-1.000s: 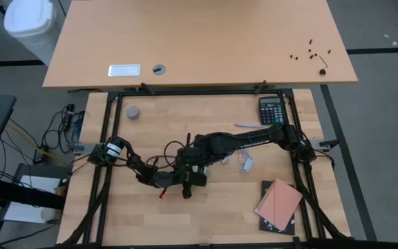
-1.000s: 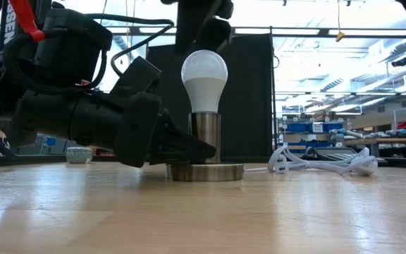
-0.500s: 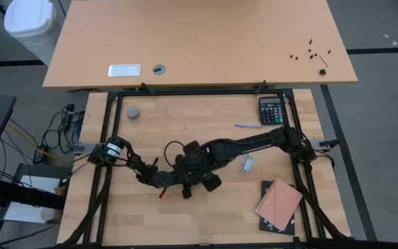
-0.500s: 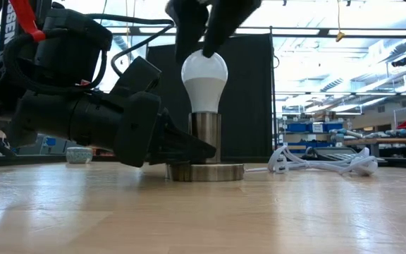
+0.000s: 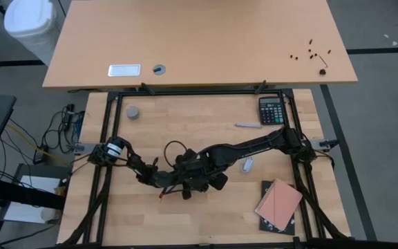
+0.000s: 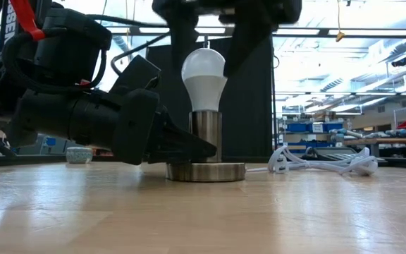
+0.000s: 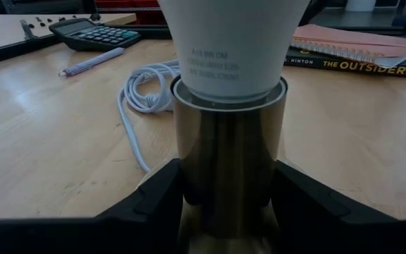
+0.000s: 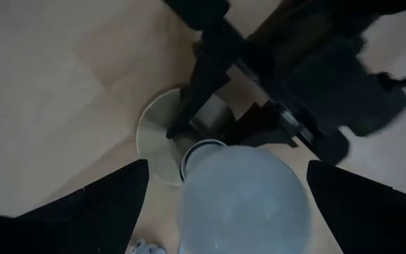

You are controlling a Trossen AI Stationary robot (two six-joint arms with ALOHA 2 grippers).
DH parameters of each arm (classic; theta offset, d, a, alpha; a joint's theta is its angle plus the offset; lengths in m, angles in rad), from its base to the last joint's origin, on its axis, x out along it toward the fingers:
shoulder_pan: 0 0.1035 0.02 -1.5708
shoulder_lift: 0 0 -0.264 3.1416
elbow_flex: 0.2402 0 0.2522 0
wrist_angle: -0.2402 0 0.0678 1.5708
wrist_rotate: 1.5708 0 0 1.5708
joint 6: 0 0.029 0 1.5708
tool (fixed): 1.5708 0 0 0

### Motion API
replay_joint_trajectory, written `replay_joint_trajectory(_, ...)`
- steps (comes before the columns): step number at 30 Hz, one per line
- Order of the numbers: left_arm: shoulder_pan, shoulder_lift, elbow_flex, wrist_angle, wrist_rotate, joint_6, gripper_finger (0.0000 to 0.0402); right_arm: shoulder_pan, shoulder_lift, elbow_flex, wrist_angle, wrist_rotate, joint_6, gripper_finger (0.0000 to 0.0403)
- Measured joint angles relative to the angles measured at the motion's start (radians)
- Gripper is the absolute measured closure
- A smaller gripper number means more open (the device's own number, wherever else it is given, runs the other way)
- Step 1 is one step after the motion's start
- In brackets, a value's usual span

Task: Screw lightbulb
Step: Insert the lightbulb into the bronze lamp socket

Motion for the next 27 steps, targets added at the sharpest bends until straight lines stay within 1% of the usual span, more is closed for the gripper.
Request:
replay_joint_trajectory(4,0.000,0.000,0.000,0.001,0.000,0.000,0.0208,-0.010,0.001,-0.035,0.063,0.000,-0.053,0.0008)
replay_joint_trajectory(9,0.000,0.000,0.000,0.001,0.000,0.000,0.0208,-0.028,0.001,-0.069,0.078,-0.002,-0.081,0.0010)
replay_joint_trajectory(14,0.000,0.000,0.000,0.000,0.000,0.000,0.0208,-0.040,0.001,-0.081,0.087,-0.027,-0.080,0.0030)
replay_joint_trajectory(21,0.000,0.000,0.000,-0.001,0.000,0.000,0.0208,-0.042,0.001,-0.082,0.110,-0.043,0.000,0.0066)
replay_joint_trajectory(27,0.000,0.000,0.000,-0.003,0.000,0.000,0.0208,-0.045,0.001,-0.082,0.088,-0.055,0.032,0.0083)
